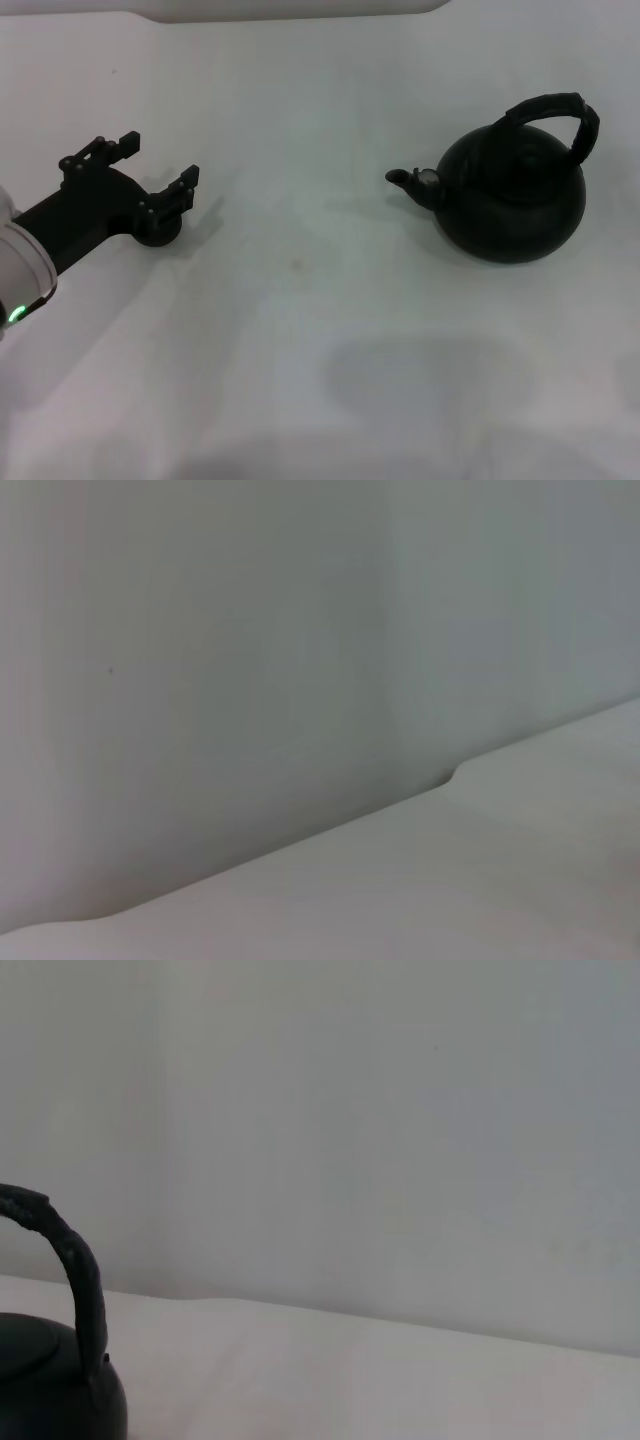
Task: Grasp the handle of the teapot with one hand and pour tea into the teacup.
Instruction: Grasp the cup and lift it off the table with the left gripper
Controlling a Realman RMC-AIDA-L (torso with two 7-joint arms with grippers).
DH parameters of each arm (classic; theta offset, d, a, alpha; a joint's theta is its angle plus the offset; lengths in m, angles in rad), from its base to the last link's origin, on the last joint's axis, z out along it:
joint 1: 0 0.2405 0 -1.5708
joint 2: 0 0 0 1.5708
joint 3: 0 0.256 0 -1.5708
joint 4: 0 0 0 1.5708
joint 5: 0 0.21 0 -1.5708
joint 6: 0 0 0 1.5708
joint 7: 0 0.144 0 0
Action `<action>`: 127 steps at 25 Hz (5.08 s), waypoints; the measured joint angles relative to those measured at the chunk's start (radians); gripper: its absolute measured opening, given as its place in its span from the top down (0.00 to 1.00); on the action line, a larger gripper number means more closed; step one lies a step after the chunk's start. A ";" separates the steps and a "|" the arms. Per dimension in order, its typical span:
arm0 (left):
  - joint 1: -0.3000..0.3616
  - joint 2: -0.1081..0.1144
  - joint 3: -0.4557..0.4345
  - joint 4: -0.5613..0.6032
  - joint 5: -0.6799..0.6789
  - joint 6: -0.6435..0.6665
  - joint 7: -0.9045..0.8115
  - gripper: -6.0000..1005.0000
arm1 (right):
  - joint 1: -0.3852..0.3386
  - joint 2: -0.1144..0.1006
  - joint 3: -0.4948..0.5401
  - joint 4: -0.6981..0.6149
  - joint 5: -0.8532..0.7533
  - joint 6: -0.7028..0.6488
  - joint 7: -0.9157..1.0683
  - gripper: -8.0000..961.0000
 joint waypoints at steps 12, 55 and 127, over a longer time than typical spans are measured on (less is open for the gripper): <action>-0.003 0.000 0.000 0.003 0.004 0.002 -0.001 0.21 | -0.003 -0.001 0.000 0.017 0.000 -0.008 -0.012 0.12; -0.525 0.052 -0.593 -0.286 1.201 -1.025 -1.514 0.20 | -0.036 -0.005 -0.037 0.186 0.000 -0.200 -0.070 0.12; -0.830 0.032 -0.439 0.158 1.472 -0.886 -1.503 0.13 | -0.039 -0.006 -0.055 0.259 0.000 -0.196 -0.112 0.12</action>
